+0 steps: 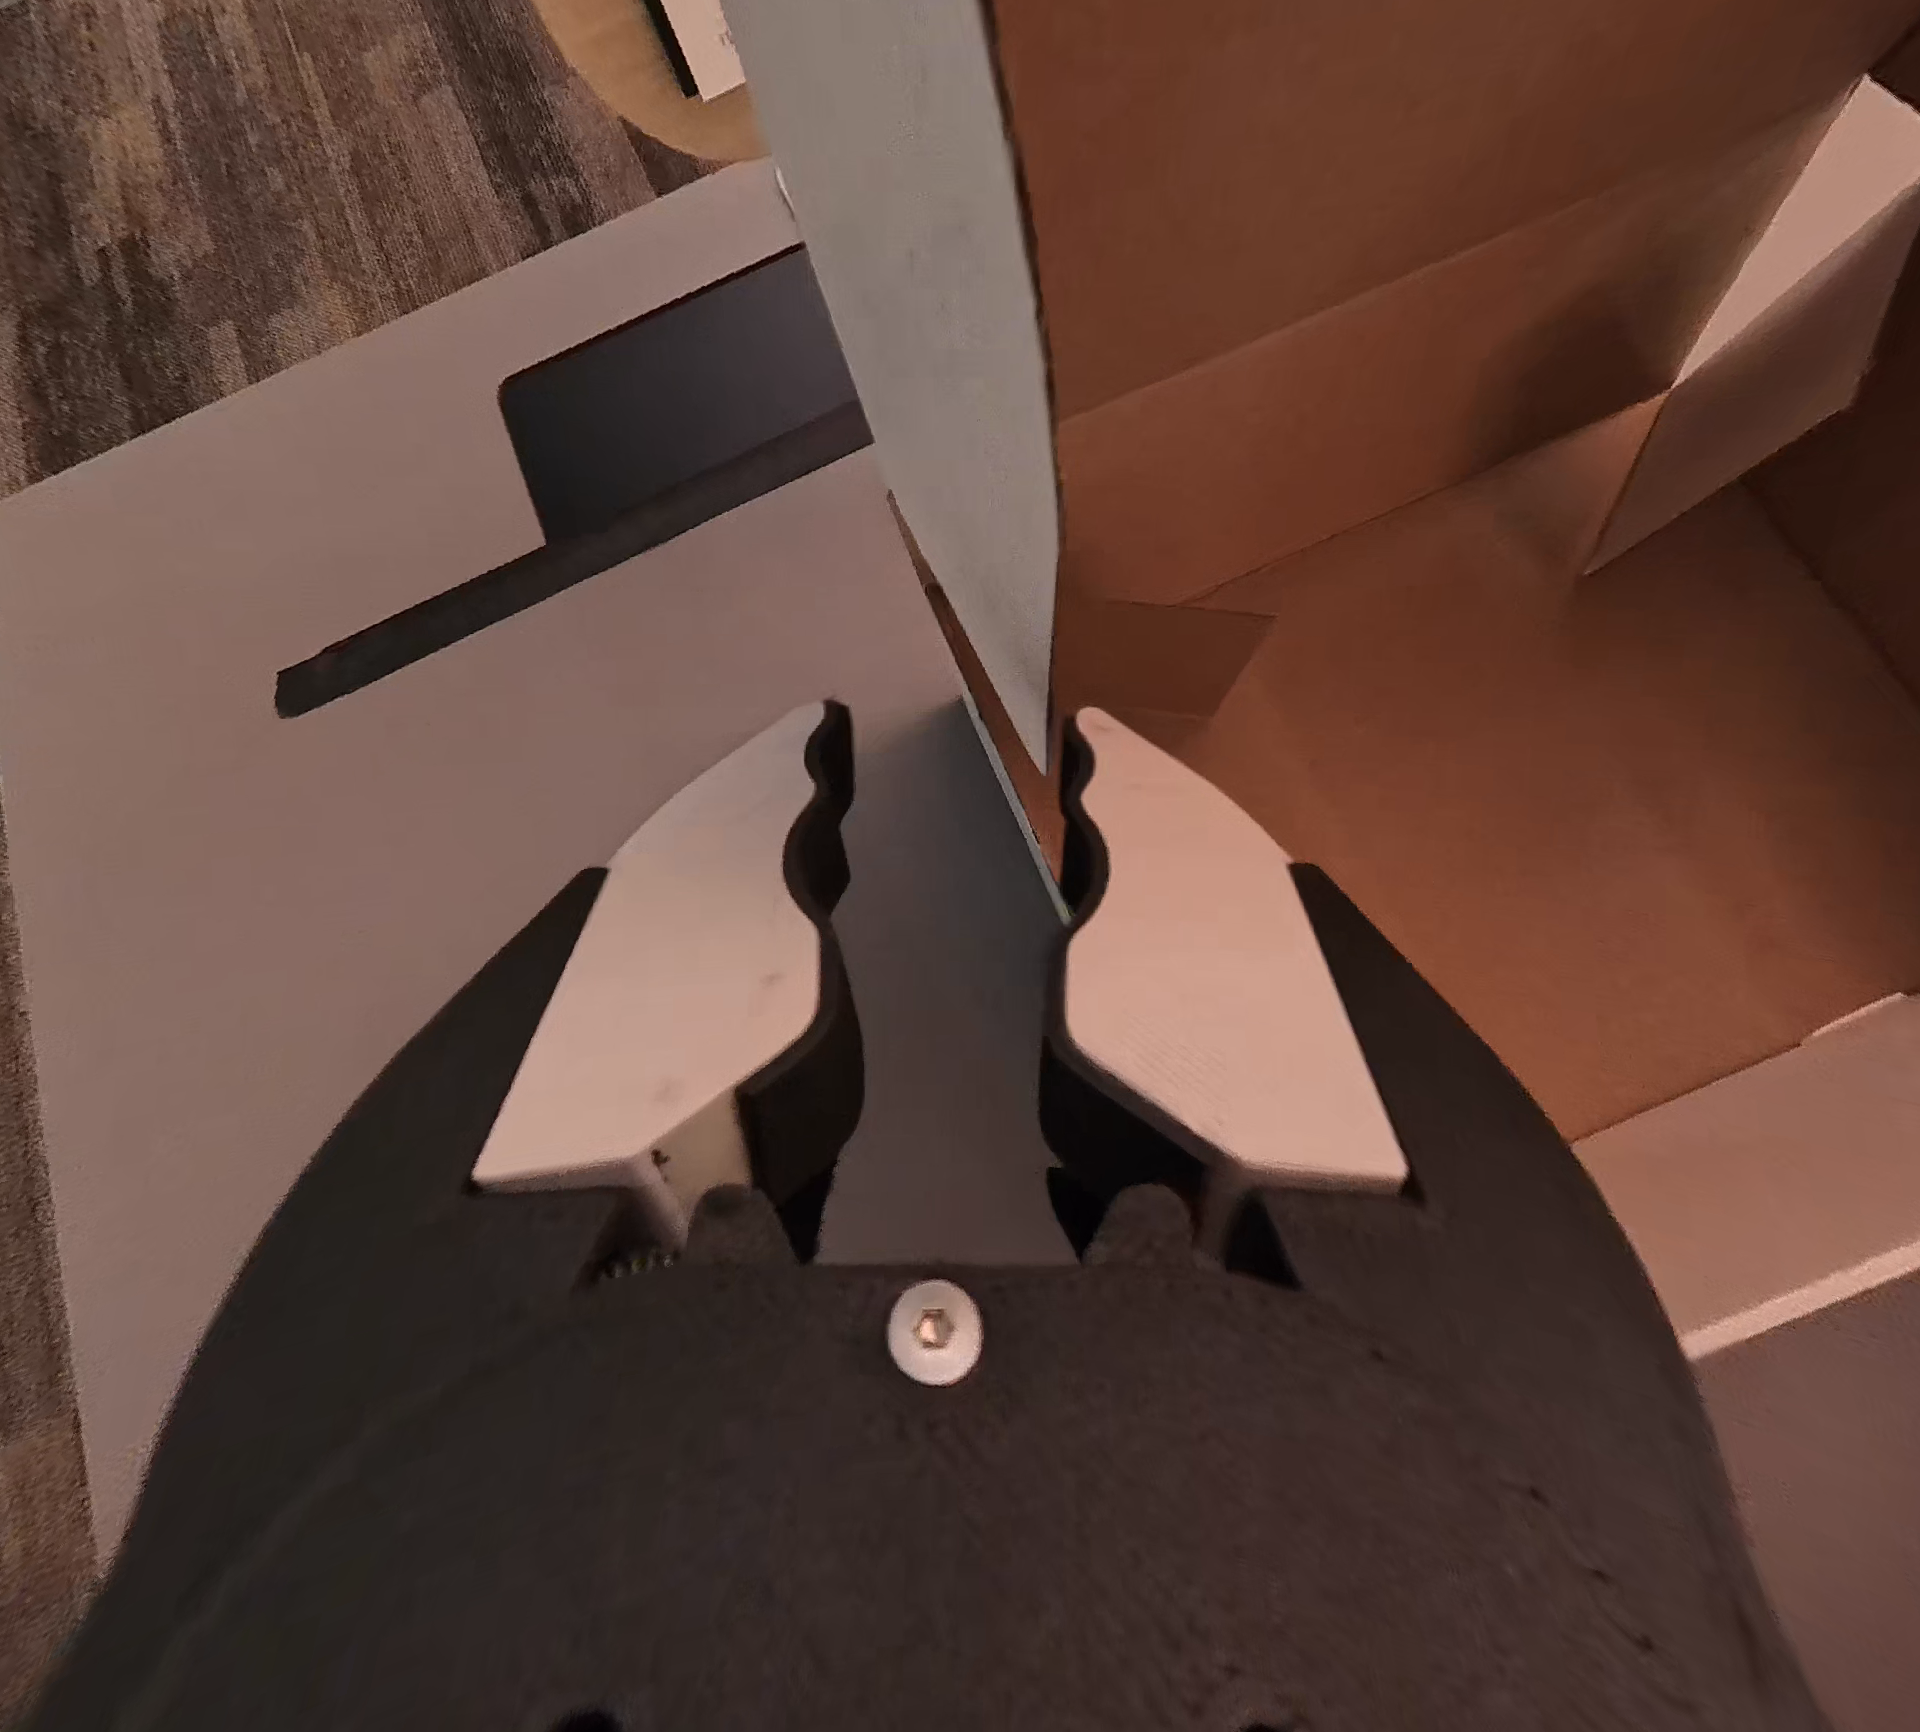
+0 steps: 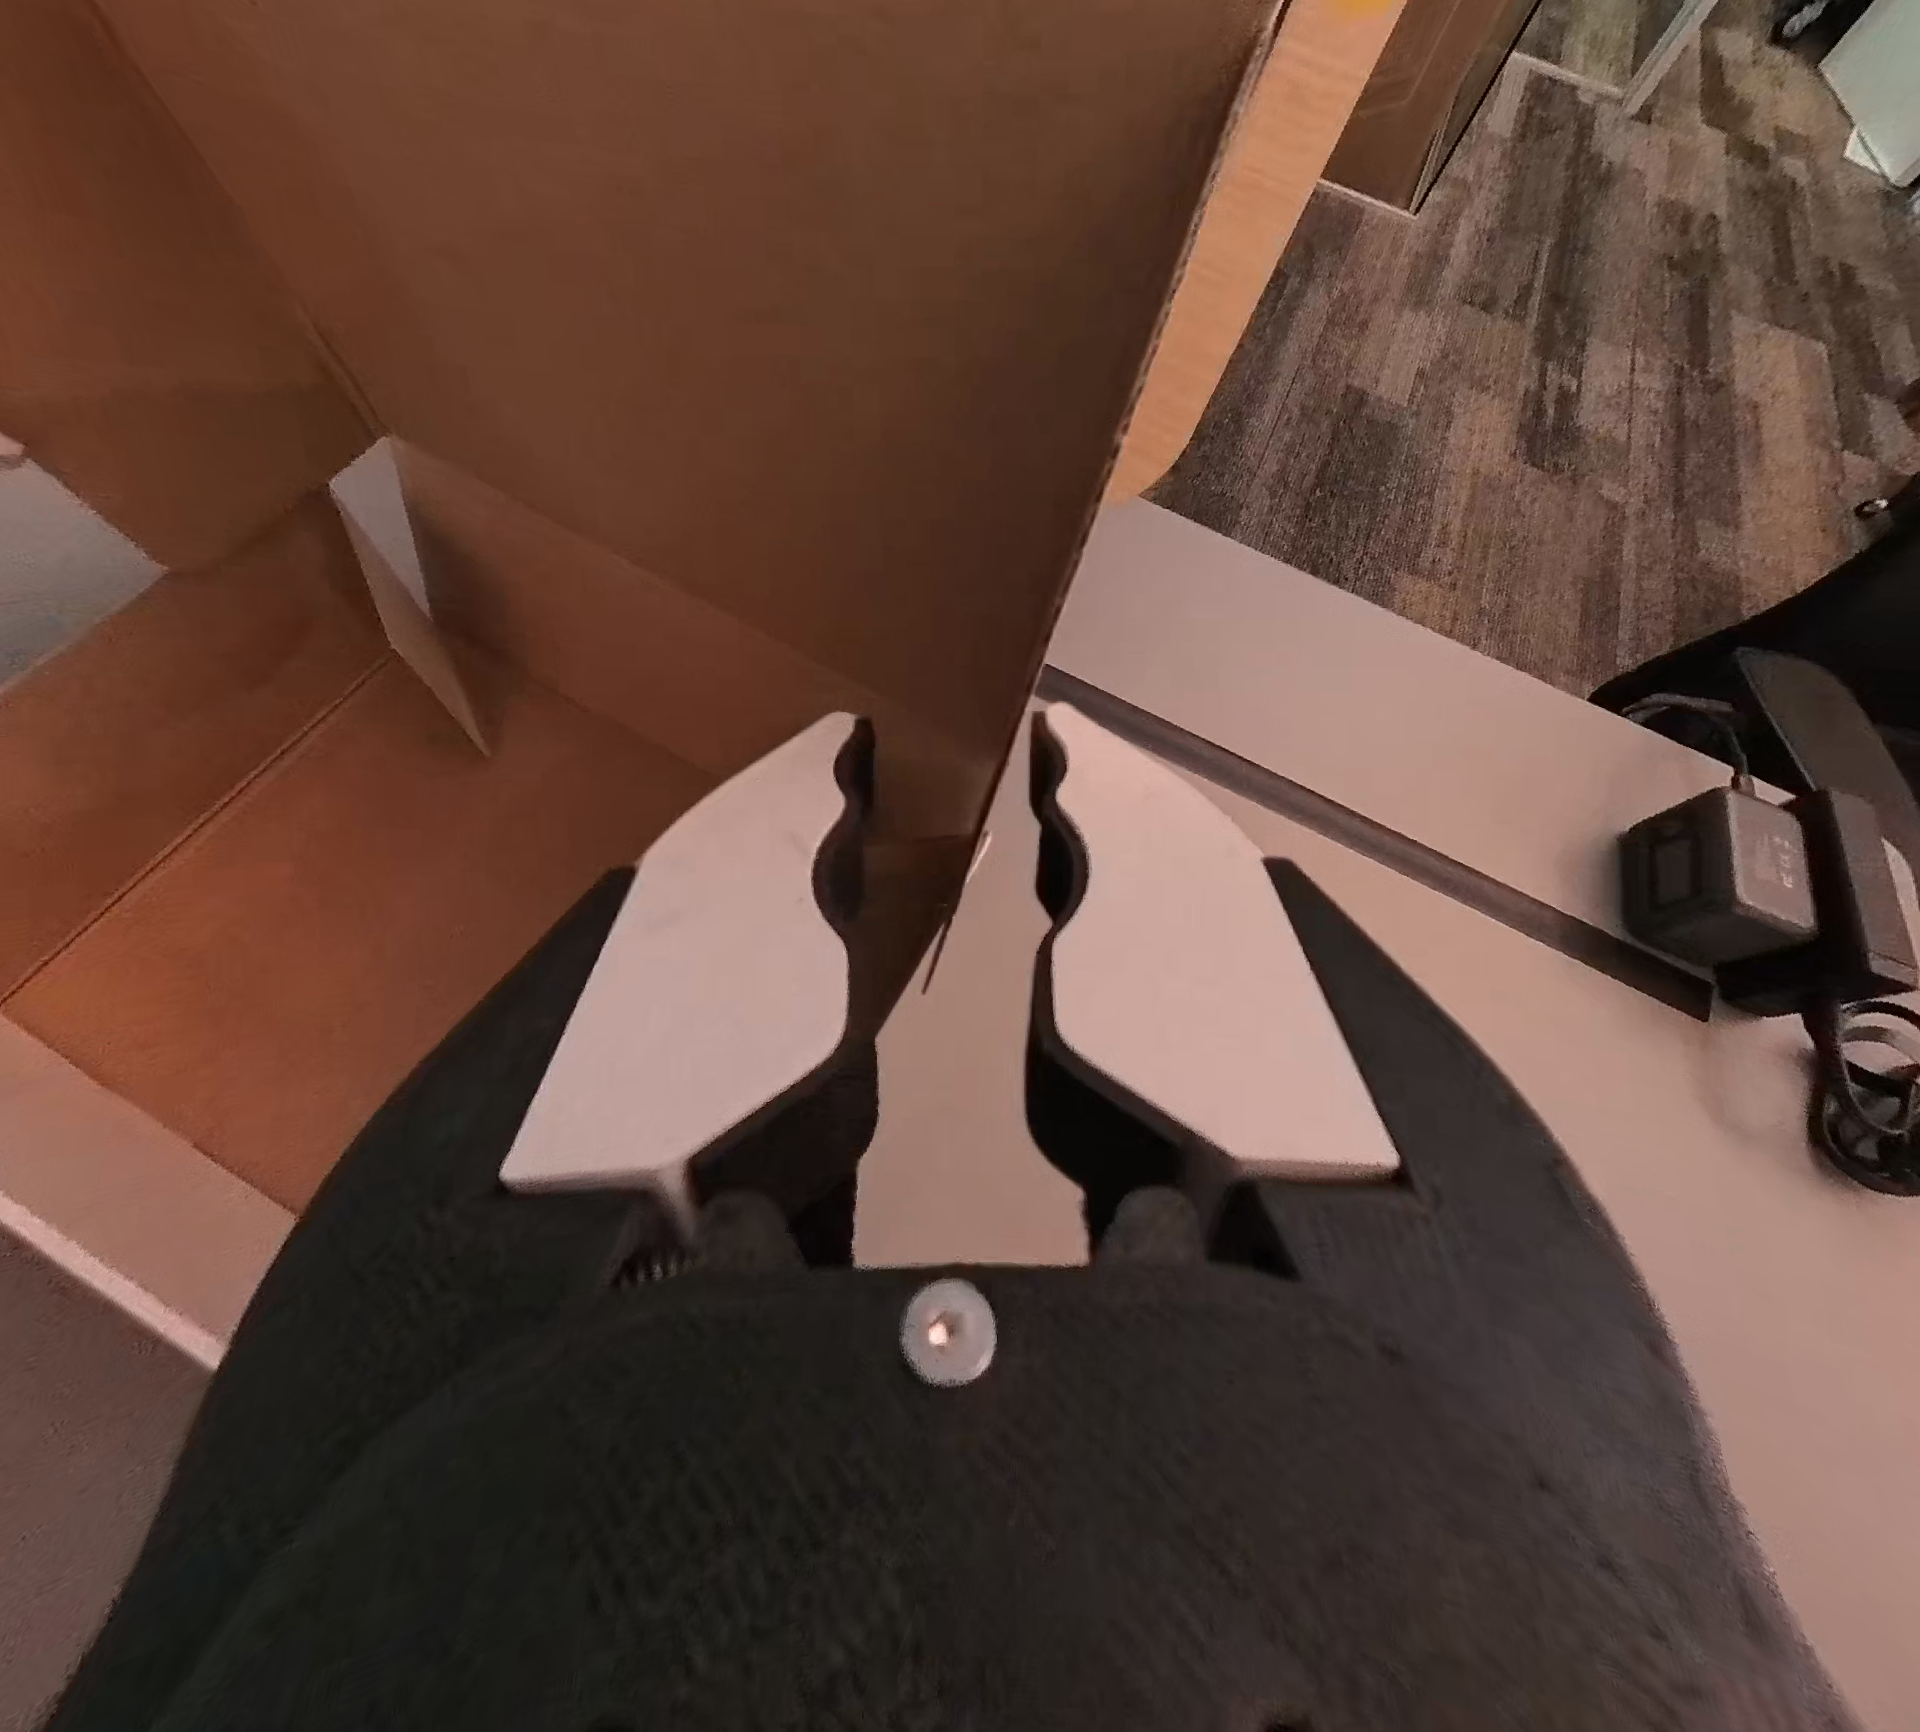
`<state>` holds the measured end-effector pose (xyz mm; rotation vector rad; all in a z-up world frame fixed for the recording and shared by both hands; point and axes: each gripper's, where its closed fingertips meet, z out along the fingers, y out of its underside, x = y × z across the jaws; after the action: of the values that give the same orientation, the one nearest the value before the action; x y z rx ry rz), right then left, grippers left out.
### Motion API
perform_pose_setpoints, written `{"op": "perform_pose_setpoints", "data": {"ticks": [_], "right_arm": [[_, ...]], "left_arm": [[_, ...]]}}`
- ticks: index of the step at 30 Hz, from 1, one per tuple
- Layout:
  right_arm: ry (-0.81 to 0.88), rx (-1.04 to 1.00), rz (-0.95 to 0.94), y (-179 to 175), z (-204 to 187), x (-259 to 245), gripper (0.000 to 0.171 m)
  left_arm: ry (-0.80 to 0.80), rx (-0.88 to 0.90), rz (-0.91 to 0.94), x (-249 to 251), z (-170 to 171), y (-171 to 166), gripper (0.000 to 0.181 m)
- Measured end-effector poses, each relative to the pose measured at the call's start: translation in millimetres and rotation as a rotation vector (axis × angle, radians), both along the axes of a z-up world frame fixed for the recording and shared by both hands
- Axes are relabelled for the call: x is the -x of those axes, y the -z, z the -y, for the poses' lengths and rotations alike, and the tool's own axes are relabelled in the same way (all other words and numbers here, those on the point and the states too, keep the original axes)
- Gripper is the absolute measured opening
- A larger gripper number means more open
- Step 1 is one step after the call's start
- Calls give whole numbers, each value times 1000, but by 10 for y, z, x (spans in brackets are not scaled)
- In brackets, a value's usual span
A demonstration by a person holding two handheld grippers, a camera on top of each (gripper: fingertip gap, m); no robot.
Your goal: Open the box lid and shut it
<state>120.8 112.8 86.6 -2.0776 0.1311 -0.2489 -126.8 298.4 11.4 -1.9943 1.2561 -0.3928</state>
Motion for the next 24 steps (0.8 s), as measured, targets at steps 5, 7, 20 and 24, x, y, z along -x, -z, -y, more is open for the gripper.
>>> {"op": "perform_pose_setpoints", "data": {"ticks": [5, 7, 20, 24], "right_arm": [[-56, -83, 68, -108, 209, 80, 47], [-60, -165, 137, -262, 353, 28, 55], [286, -574, 563, -666, 1246, -1046, 61], [250, -640, 422, -517, 1206, -1154, 59]], "left_arm": [[55, 34, 111, 135, 137, -171, 52], [78, 28, 204, 236, 148, -392, 57], [-33, -315, 797, 878, -615, -1153, 51], [-10, -164, 877, 808, -685, -1041, 51]]}}
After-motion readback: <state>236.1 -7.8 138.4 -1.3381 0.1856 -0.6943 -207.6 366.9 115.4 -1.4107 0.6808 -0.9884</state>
